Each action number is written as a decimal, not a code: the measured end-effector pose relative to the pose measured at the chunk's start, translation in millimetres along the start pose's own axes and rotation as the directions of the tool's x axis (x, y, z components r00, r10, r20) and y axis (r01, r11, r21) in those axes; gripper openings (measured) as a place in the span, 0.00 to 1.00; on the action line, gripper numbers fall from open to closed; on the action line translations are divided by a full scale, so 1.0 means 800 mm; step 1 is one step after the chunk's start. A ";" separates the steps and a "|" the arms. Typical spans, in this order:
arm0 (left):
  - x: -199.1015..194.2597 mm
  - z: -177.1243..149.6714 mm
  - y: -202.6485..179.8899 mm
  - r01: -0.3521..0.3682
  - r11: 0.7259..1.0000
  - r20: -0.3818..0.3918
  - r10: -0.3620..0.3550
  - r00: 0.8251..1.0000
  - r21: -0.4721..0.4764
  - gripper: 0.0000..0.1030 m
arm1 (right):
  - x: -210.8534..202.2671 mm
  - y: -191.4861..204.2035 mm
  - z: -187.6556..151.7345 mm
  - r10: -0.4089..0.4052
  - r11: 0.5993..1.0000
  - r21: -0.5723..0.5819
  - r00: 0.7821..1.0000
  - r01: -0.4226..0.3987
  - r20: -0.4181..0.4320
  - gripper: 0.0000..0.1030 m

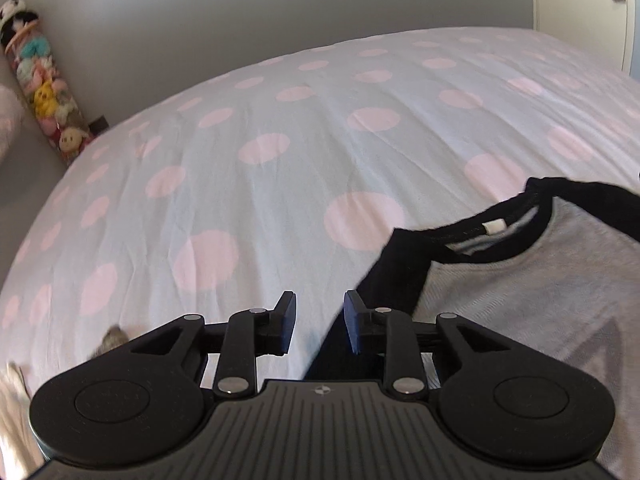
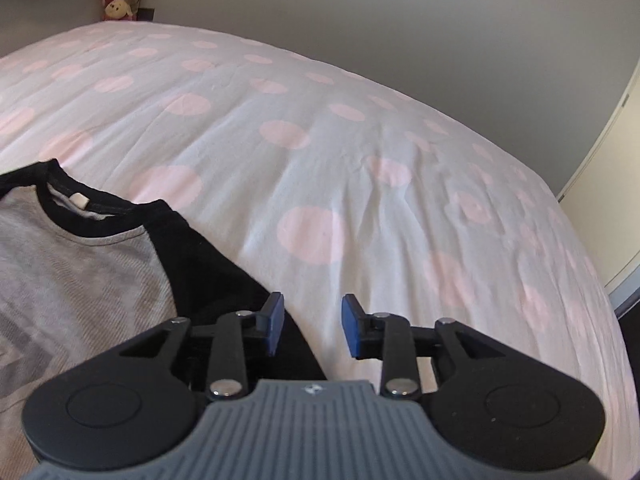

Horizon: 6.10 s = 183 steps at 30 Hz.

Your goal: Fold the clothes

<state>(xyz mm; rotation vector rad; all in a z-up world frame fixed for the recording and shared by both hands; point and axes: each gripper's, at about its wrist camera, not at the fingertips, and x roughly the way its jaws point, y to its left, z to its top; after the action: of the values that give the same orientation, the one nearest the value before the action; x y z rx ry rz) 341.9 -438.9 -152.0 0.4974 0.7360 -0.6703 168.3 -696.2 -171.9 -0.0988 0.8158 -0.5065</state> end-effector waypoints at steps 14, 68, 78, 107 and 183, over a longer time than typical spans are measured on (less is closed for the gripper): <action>-0.166 -0.122 -0.040 0.167 0.982 -0.084 -0.174 0.981 -0.092 0.24 | -0.157 0.019 -0.118 0.127 0.988 0.102 0.989 -0.119 -0.081 0.36; -0.281 -0.277 -0.006 0.193 0.845 -0.131 -0.293 0.947 -0.498 0.03 | -0.316 0.015 -0.320 0.417 0.751 0.598 0.903 -0.280 -0.101 0.55; -0.243 -0.315 0.007 0.227 0.785 -0.144 -0.371 0.918 -0.577 0.03 | -0.297 0.036 -0.311 0.440 0.801 0.533 0.872 -0.274 -0.213 0.55; -0.207 -0.324 0.018 0.203 0.717 -0.154 -0.400 0.903 -0.667 0.03 | -0.246 0.061 -0.215 0.437 0.817 0.434 0.899 -0.380 -0.035 0.36; -0.273 -0.331 0.023 0.337 0.645 -0.243 -0.639 0.730 -0.686 0.02 | -0.395 -0.037 -0.326 0.453 0.814 0.479 0.875 -0.328 -0.171 0.05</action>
<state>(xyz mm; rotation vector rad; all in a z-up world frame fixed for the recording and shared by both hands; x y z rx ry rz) 117.2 -179.3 -157.1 -0.1884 1.5363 -0.7929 -211.9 -546.4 -131.1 0.5670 0.9487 -0.2959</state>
